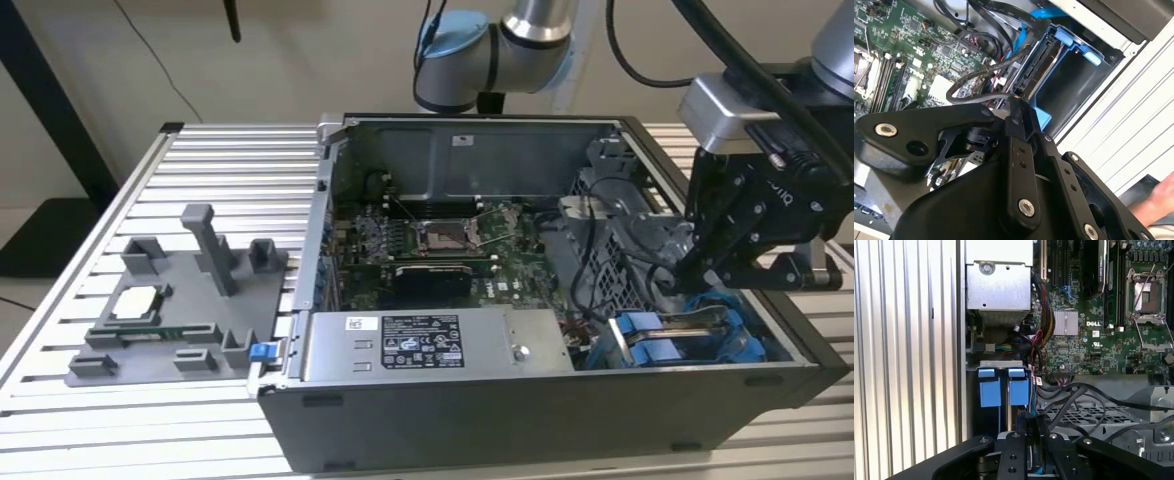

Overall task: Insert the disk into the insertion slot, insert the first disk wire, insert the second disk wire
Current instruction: 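Insert the first disk wire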

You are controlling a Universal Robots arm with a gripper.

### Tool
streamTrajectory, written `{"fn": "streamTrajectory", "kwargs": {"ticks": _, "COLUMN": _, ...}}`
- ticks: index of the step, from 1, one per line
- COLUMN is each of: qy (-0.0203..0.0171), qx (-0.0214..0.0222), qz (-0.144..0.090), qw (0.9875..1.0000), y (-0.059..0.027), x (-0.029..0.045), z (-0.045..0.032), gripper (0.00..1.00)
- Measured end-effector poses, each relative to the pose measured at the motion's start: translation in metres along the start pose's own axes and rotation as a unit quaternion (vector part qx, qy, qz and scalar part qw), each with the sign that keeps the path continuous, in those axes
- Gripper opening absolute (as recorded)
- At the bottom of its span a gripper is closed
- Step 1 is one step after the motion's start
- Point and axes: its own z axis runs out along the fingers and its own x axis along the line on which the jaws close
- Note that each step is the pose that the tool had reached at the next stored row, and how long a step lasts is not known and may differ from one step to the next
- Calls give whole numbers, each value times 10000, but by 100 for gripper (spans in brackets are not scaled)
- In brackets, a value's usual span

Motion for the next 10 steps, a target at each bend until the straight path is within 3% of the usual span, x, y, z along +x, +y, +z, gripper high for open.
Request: {"fn": "streamTrajectory", "kwargs": {"ticks": 10, "qy": 0, "qx": 0, "qz": 6, "qw": 10000, "y": -11, "x": 56, "z": 11, "gripper": 0}}
